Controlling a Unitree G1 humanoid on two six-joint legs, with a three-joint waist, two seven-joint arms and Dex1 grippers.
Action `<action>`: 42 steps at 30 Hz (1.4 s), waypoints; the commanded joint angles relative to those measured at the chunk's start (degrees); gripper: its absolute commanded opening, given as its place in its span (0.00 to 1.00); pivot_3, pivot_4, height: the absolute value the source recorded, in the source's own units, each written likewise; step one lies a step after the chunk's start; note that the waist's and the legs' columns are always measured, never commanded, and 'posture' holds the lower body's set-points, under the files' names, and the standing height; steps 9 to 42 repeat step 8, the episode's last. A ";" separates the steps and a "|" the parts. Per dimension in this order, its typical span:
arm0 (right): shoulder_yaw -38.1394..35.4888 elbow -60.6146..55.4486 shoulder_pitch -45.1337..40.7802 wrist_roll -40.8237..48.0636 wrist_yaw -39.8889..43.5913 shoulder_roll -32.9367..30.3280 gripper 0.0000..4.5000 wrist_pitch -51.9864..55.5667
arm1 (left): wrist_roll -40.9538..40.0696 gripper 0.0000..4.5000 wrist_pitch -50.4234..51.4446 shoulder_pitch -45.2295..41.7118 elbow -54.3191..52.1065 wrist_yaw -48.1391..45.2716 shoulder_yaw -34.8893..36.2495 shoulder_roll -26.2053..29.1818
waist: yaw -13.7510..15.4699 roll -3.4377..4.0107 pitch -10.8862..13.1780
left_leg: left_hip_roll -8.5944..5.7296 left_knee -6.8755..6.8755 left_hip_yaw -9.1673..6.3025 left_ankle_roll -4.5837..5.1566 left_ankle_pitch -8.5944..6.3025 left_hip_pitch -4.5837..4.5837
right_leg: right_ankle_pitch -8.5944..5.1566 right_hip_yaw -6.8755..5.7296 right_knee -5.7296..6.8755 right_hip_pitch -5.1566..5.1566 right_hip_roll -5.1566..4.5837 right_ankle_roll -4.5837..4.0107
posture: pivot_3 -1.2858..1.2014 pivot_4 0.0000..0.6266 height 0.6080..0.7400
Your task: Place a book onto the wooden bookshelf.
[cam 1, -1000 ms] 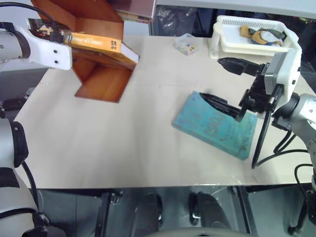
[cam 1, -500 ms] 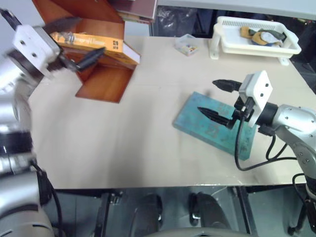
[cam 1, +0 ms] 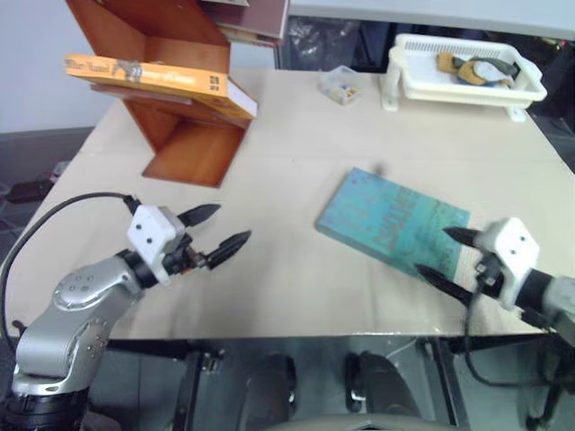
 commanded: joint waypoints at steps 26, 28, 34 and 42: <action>-19.90 0.21 11.56 2.54 9.89 -3.15 1.00 0.89 | 2.51 0.99 -4.19 3.24 5.97 -9.07 9.43 3.53 | 0.97 0.14 -0.13 | 0.03 -0.36 0.02 -0.04 -0.04 0.27 | -0.01 0.00 -0.27 0.19 -0.19 -0.01 | 0.52 0.24 1.00; -19.90 0.21 11.56 2.54 9.89 -3.15 1.00 0.89 | 2.51 0.99 -4.19 3.24 5.97 -9.07 9.43 3.53 | 0.97 0.14 -0.13 | 0.03 -0.36 0.02 -0.04 -0.04 0.27 | -0.01 0.00 -0.27 0.19 -0.19 -0.01 | 0.52 0.24 1.00; -19.90 0.21 11.56 2.54 9.89 -3.15 1.00 0.89 | 2.51 0.99 -4.19 3.24 5.97 -9.07 9.43 3.53 | 0.97 0.14 -0.13 | 0.03 -0.36 0.02 -0.04 -0.04 0.27 | -0.01 0.00 -0.27 0.19 -0.19 -0.01 | 0.52 0.24 1.00; -19.90 0.21 11.56 2.54 9.89 -3.15 1.00 0.89 | 2.51 0.99 -4.19 3.24 5.97 -9.07 9.43 3.53 | 0.97 0.14 -0.13 | 0.03 -0.36 0.02 -0.04 -0.04 0.27 | -0.01 0.00 -0.27 0.19 -0.19 -0.01 | 0.52 0.24 1.00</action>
